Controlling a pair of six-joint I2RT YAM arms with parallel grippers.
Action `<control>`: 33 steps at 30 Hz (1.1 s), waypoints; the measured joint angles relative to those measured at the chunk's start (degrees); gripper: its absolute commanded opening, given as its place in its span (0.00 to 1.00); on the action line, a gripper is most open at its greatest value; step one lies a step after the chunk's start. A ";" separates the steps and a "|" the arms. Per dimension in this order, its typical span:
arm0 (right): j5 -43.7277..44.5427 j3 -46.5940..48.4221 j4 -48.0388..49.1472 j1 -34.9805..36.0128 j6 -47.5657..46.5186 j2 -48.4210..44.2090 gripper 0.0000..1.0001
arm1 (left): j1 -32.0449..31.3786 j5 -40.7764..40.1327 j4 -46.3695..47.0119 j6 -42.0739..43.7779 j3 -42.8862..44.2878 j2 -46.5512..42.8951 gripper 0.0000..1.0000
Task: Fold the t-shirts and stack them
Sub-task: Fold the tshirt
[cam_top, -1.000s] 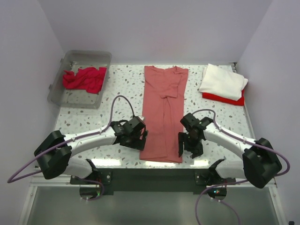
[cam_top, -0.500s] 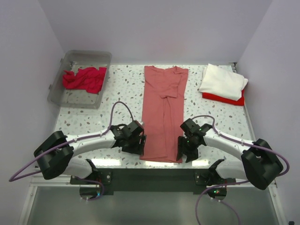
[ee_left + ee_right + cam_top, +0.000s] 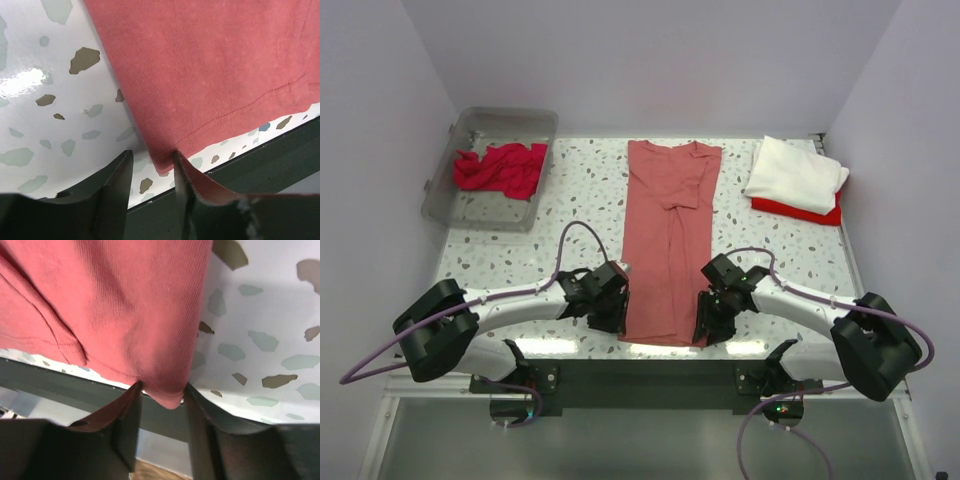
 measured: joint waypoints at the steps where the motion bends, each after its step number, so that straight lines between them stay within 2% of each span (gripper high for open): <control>1: 0.07 -0.04 0.13 0.04 0.13 0.00 0.38 | -0.02 0.02 0.13 -0.22 -0.20 0.07 0.40; 2: 0.20 -0.13 0.28 0.04 0.15 0.00 0.31 | -0.02 0.20 0.28 -0.26 -0.42 0.09 0.38; 5: 0.52 -0.33 0.57 0.04 0.35 -0.02 0.25 | -0.04 1.07 0.96 -0.42 -0.74 0.13 0.33; 7: 0.68 -0.44 0.57 0.04 0.33 -0.07 0.22 | -0.20 1.44 1.22 -0.70 -0.92 0.17 0.26; 14: 0.92 -0.55 0.55 0.04 0.35 -0.28 0.15 | -0.87 3.58 3.26 -1.38 -2.10 0.28 0.18; 15: 0.94 -0.57 0.52 0.04 0.35 -0.28 0.13 | -0.90 3.91 3.76 -1.55 -2.36 0.28 0.14; 16: 0.94 -0.57 0.52 0.04 0.31 -0.28 0.11 | -0.92 4.15 4.02 -1.70 -2.58 0.24 0.00; 17: 0.96 -0.57 0.52 0.04 0.26 -0.28 0.03 | -0.92 4.28 4.26 -1.99 -2.75 0.22 0.00; 18: 1.07 -0.57 0.48 0.04 0.20 -0.26 0.00 | -0.92 4.44 4.39 -1.84 -2.82 0.22 0.00; 25: 2.78 2.23 -4.37 0.04 -0.33 -1.81 0.00 | -1.07 2.16 0.24 -1.95 -1.97 -2.43 0.00; 29: 4.90 8.72 -8.98 0.09 -0.68 -3.48 0.00 | -0.90 -0.13 -4.96 -1.99 3.52 -4.09 0.00; 33: 7.21 16.22 -11.41 0.07 -1.31 -2.47 0.00 | 1.68 -1.55 -6.38 -2.34 9.55 -4.94 0.00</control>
